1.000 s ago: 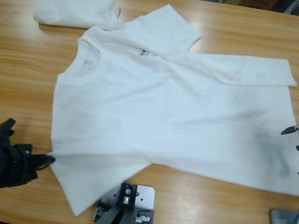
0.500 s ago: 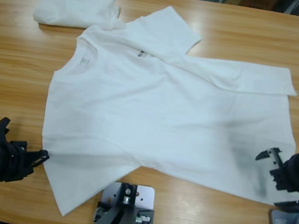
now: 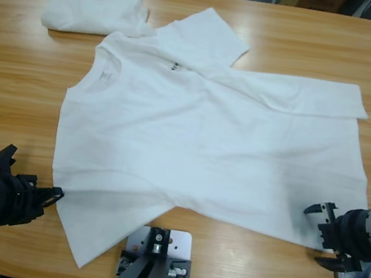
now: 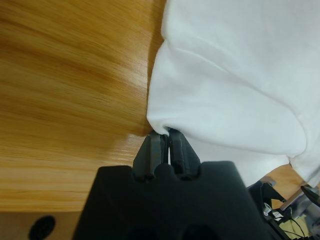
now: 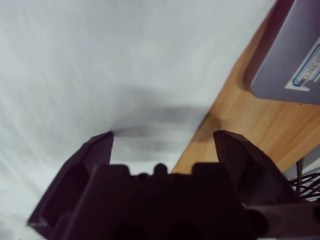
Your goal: Fold clothes
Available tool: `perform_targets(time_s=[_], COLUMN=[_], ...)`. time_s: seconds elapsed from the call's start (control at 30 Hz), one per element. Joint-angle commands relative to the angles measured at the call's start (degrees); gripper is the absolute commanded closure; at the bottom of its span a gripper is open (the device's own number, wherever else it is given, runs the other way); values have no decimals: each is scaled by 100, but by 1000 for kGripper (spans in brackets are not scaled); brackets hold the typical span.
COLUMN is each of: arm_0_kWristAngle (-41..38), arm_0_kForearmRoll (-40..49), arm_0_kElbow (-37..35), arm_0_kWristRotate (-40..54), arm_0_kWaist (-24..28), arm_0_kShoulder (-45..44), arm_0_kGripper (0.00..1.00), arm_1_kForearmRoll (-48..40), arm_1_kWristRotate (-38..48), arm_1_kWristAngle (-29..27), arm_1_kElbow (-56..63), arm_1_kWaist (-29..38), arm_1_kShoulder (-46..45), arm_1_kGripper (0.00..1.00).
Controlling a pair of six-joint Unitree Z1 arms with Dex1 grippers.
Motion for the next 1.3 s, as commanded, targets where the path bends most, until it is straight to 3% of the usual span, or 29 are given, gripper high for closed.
perform_targets(time_s=[0.03, 0.17, 0.33, 0.47, 0.6, 0.97, 1.07, 1.17, 1.3], arm_0_kWristAngle=[-80, -80, -80, -80, -80, -85, -148, -176, -169], arm_0_kForearmRoll=[-95, -128, -128, -128, -136, -139, -128, -42, 453], arm_0_kElbow=[132, 129, 139, 141, 132, 111, 39, -202, -544], arm_0_kWristRotate=[84, 98, 110, 133, 149, 151, 159, 172, 217], arm_0_kWaist=[46, 46, 46, 48, 48, 53, 46, 51, 155], arm_0_kShoulder=[151, 158, 137, 126, 148, 116, 90, -49, -454], arm_0_kGripper=[1000, 1000, 1000, 1000, 1000, 1000, 1000, 1000, 1000], arm_1_kForearmRoll=[-439, -408, -315, 218, 392, 1113, 2159, 3417, 3795], arm_1_kWristRotate=[-174, -508, -744, -951, -1182, -1647, -2069, -2727, -3170], arm_1_kWristAngle=[-135, -427, -661, -817, -835, -761, -582, -782, -1090], arm_1_kElbow=[404, 384, 330, -41, -196, -727, -1567, -2562, -3000], arm_1_kWaist=[76, 76, 76, 85, 85, 155, 155, 172, 181], arm_1_kShoulder=[-41, -27, -8, 63, 61, 455, 785, 1219, 1088], arm_1_kGripper=[492, 558, 566, 677, 1000, 1000, 1000, 1000, 1000])
